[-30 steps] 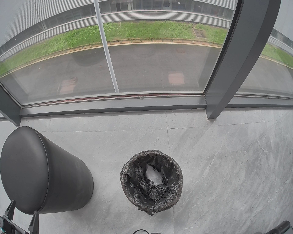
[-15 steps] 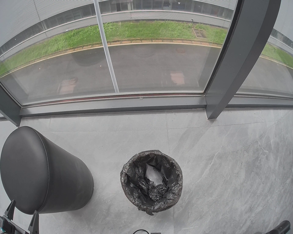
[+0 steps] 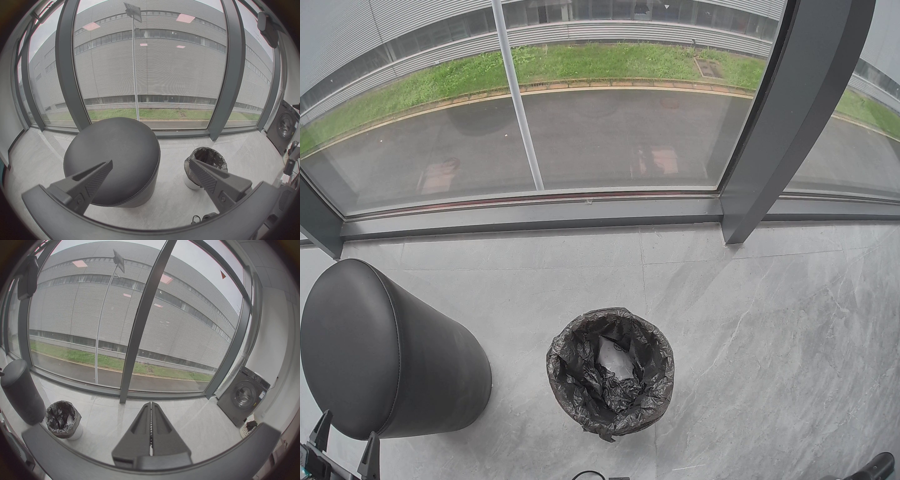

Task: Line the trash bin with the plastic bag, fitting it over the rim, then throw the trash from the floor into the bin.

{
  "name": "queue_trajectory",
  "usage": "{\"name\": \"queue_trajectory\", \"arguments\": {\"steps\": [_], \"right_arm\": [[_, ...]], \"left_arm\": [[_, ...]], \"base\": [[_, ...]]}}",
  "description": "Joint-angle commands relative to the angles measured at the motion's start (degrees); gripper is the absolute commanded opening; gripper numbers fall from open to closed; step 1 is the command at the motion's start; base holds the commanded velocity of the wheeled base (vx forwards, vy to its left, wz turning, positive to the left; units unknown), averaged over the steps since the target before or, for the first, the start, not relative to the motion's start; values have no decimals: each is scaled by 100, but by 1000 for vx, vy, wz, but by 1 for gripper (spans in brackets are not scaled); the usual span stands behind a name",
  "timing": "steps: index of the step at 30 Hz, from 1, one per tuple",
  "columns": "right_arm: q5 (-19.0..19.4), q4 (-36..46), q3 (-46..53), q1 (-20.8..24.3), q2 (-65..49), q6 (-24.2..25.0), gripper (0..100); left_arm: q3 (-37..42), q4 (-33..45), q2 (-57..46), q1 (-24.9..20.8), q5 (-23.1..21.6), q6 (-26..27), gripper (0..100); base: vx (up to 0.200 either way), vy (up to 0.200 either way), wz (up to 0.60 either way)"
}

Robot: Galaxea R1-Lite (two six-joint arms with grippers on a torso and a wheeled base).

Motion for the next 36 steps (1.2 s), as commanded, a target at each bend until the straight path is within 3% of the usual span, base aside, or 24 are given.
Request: {"name": "queue_trajectory", "arguments": {"steps": [1,13,24,36], "right_arm": [[430,-2496,2563,5,-77,93,0],[729,-2601,3442,5,-68,497,0],[922,-2619,3460,5,-68,770,0],[1652,-2786,3521,-4,-68,840,0]], "left_arm": [[40,2,-88,1,2,-1,100],[40,2,-88,1,2,-10,100],[40,2,-88,1,2,-1,100],[40,11,-88,1,2,-1,100]], "base": [[0,0,0],[0,0,0],[0,0,0],[0,0,0]]}}
